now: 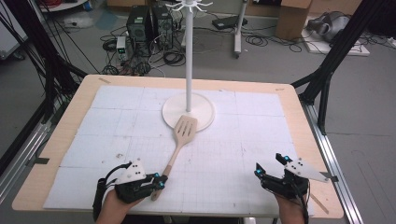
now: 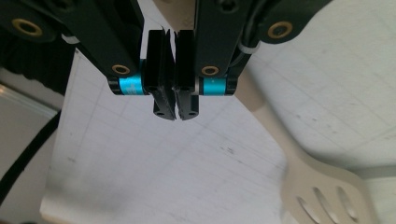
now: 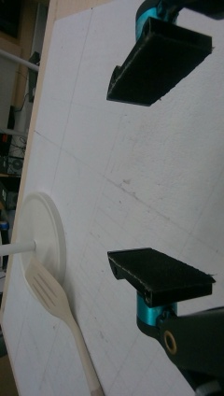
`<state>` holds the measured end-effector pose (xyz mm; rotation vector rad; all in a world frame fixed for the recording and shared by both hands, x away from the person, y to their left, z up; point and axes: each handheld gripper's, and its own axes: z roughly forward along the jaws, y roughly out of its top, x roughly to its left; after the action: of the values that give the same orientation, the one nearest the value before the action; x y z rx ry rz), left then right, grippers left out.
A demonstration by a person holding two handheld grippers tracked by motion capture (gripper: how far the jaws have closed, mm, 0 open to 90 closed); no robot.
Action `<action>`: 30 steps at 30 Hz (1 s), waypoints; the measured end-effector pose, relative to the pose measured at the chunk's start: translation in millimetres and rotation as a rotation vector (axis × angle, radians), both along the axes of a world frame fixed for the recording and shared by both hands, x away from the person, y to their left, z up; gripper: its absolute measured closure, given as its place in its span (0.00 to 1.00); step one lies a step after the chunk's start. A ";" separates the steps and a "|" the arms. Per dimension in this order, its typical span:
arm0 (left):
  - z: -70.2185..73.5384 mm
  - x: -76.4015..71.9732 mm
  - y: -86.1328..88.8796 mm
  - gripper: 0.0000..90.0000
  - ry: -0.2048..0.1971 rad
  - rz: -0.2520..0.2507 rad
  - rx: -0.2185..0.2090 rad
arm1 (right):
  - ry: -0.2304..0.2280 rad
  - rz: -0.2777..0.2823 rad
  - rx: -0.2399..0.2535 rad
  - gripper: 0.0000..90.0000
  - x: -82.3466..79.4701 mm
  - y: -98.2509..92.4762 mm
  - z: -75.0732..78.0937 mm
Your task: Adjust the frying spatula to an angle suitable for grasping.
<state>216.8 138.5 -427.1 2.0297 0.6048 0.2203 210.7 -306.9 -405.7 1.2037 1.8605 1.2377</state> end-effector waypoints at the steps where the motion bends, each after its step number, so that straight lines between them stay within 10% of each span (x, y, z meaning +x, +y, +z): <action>1: -1.4 -0.2 -1.6 0.97 0.005 -0.002 0.012 | -0.003 -0.001 0.000 0.20 -0.2 0.1 0.1; 10: -13.8 -1.9 -11.3 0.97 0.041 -0.032 0.134 | 0.001 0.001 -0.002 0.20 0.7 1.6 -0.2; 30: -6.1 1.4 1.1 1.00 0.135 0.021 0.205 | 0.005 -0.003 0.002 0.20 0.3 -0.6 -0.4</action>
<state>218.2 139.6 -433.2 2.2503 0.7125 0.1634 211.0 -307.5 -406.1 1.2114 1.8611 1.2360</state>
